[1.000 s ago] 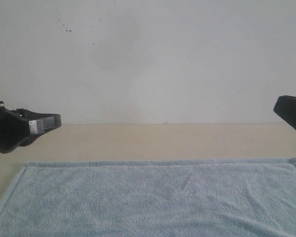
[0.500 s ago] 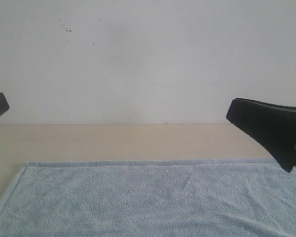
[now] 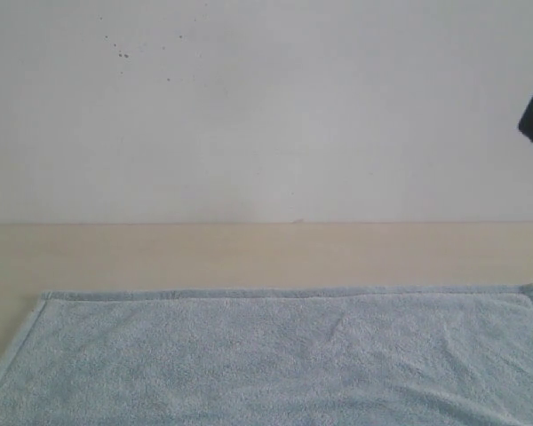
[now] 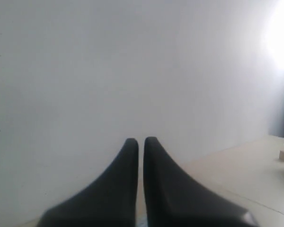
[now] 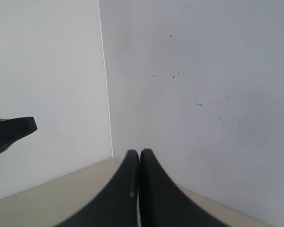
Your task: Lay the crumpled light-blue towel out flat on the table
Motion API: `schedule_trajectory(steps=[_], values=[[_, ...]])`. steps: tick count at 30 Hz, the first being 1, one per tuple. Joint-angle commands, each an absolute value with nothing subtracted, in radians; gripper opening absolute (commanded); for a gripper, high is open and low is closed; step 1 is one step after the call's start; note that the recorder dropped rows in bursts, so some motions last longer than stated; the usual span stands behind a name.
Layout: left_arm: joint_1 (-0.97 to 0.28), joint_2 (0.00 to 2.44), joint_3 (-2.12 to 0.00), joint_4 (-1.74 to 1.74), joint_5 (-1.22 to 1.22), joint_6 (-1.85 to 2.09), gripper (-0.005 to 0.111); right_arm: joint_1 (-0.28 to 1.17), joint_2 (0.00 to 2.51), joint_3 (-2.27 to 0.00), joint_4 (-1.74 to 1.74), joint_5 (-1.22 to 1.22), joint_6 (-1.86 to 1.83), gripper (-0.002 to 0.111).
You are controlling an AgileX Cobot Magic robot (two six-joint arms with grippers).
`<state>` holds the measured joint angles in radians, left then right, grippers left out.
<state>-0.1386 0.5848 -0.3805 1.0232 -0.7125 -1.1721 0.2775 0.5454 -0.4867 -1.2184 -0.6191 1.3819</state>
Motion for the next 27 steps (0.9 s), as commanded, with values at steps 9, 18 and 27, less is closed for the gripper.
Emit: schedule_trajectory(steps=[9,18,27], values=[[-0.165,0.555,-0.374,1.200,-0.593,-1.258,0.004,0.279,0.511,-0.490,-1.322,-0.598,1.516,0.000],[-0.200,0.555,-0.374,1.202,-0.590,-1.260,0.004,0.279,0.511,-0.490,-1.322,-0.601,1.517,0.000],[-0.221,0.555,-0.374,1.202,-0.593,-1.260,0.004,0.279,0.511,-0.490,-1.322,-0.601,1.519,0.000]])
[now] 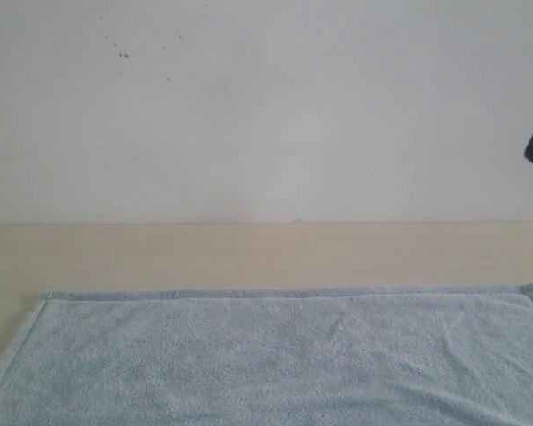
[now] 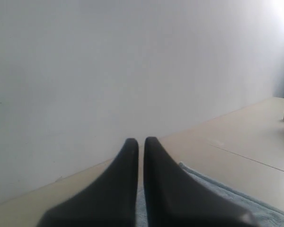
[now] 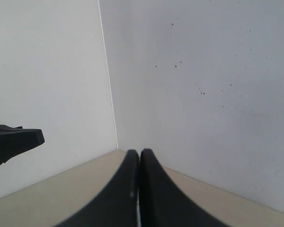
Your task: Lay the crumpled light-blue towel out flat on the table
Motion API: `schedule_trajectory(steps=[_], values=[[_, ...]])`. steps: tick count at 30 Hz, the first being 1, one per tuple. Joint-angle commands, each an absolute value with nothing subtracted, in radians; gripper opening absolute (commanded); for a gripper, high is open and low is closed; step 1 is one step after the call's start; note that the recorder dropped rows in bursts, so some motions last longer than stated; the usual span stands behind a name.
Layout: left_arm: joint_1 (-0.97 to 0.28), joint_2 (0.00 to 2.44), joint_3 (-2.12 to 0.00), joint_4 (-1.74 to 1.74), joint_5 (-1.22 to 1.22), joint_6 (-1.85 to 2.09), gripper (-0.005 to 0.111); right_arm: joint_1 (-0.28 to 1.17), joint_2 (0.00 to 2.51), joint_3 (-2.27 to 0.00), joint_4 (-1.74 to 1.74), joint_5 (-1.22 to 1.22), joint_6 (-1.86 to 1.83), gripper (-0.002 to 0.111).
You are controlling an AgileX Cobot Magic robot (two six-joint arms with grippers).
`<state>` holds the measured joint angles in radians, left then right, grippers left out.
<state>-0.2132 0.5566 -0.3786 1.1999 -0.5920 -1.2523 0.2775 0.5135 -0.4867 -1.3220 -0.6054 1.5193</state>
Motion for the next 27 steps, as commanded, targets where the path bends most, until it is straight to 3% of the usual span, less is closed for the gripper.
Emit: schedule_trajectory(steps=[1,7,12,21,27], values=[[-0.221,0.555,-0.374,1.202,-0.593,-1.260,0.004,0.279,0.511,-0.490,-1.322,-0.601,1.519,0.000],[-0.221,0.555,-0.374,1.202,-0.593,-1.260,0.004,0.279,0.511,-0.460,-1.294,-0.598,1.516,0.000],[-0.221,0.555,-0.374,1.202,-0.593,-1.260,0.004,0.279,0.461,-0.346,-1.131,-0.414,1.407,0.000],[-0.221,0.555,-0.374,1.202,-0.593,-1.260,0.004,0.279,0.215,-0.181,-0.520,-0.293,0.544,0.000],[-0.221,0.555,-0.374,1.202,-0.593,-1.260,0.004,0.279,0.125,-0.087,-0.367,-0.150,0.383,0.000]])
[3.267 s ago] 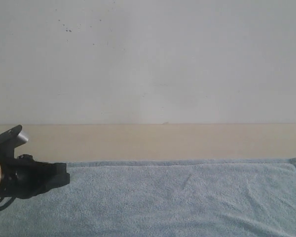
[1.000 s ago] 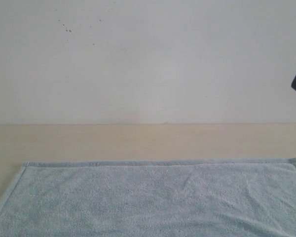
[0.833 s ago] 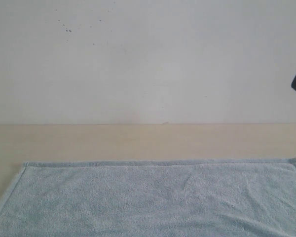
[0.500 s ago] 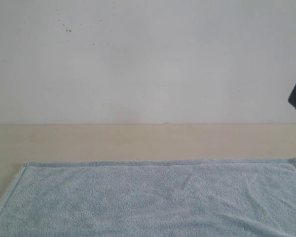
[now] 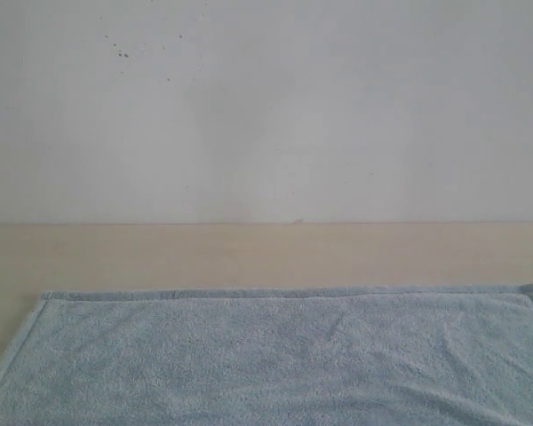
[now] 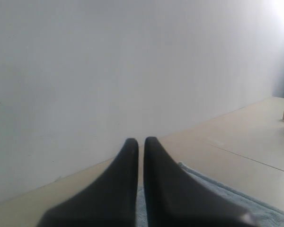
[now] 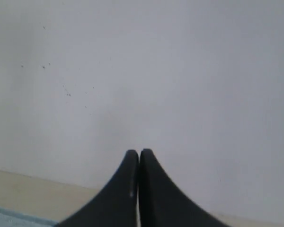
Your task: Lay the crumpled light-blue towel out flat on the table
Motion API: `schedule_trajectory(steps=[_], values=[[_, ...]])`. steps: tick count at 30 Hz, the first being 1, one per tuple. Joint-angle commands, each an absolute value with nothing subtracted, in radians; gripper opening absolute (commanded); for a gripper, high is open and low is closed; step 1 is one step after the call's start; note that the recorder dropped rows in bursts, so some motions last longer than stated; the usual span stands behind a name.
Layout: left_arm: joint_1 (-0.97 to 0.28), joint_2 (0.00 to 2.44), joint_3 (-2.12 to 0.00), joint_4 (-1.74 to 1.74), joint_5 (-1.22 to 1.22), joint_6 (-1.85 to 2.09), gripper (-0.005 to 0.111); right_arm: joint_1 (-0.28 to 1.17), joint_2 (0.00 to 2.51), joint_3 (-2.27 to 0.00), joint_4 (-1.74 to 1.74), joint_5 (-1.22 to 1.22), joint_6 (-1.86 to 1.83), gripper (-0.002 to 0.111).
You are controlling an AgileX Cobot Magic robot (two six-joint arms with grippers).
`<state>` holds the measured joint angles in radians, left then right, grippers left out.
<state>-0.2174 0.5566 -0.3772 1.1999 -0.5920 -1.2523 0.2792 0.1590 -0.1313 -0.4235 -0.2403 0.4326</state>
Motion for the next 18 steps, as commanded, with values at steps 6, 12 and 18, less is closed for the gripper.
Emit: schedule_trajectory(steps=[6,12,18], values=[[-0.221,0.555,-0.374,1.202,-0.593,-1.260,0.004,0.279,0.020,-0.023,-0.214,0.044,0.214,0.000],[-0.221,0.555,-0.374,1.202,-0.593,-1.260,0.004,0.279,0.000,-0.009,-0.162,0.081,0.152,0.000],[-0.221,0.555,-0.374,1.202,-0.593,-1.260,0.004,0.279,0.000,-0.009,-0.039,0.136,0.009,0.000]])
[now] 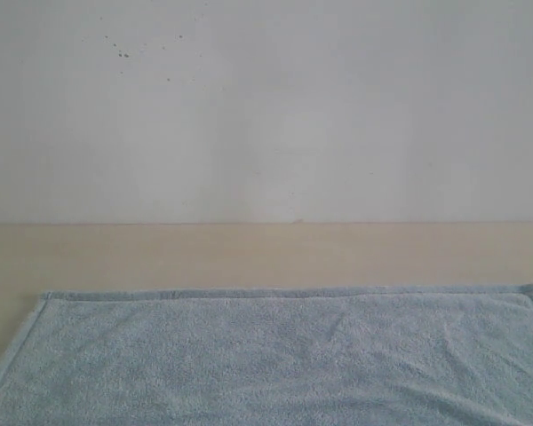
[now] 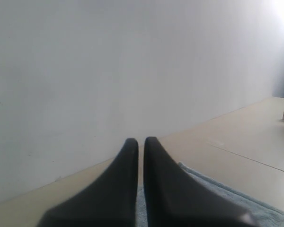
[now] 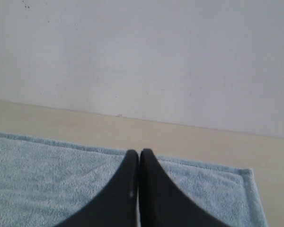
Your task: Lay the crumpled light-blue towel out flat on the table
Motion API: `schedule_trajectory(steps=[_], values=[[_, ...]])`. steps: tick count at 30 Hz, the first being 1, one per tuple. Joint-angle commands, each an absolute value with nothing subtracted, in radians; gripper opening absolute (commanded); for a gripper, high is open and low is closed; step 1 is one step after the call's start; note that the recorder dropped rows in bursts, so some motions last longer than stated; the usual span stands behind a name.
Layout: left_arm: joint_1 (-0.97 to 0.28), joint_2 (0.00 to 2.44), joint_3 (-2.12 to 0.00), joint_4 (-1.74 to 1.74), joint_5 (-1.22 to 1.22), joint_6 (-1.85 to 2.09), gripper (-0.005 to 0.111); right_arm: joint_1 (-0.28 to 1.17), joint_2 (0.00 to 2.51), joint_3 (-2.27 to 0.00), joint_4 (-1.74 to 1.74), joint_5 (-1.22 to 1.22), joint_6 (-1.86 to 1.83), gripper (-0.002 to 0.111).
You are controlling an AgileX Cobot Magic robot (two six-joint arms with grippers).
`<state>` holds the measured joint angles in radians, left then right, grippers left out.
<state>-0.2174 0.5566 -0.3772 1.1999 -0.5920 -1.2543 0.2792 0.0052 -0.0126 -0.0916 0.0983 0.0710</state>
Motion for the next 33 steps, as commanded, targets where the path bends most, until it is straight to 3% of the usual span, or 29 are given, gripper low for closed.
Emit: schedule_trajectory(steps=[1,33], values=[[-0.221,0.555,-0.374,1.202,-0.593,-1.260,0.004,0.279,0.000,-0.009,-0.035,0.151,0.011,0.000],[-0.221,0.512,-0.374,1.202,-0.591,-1.260,0.004,0.279,0.000,-0.009,-0.035,0.146,0.018,0.000]])
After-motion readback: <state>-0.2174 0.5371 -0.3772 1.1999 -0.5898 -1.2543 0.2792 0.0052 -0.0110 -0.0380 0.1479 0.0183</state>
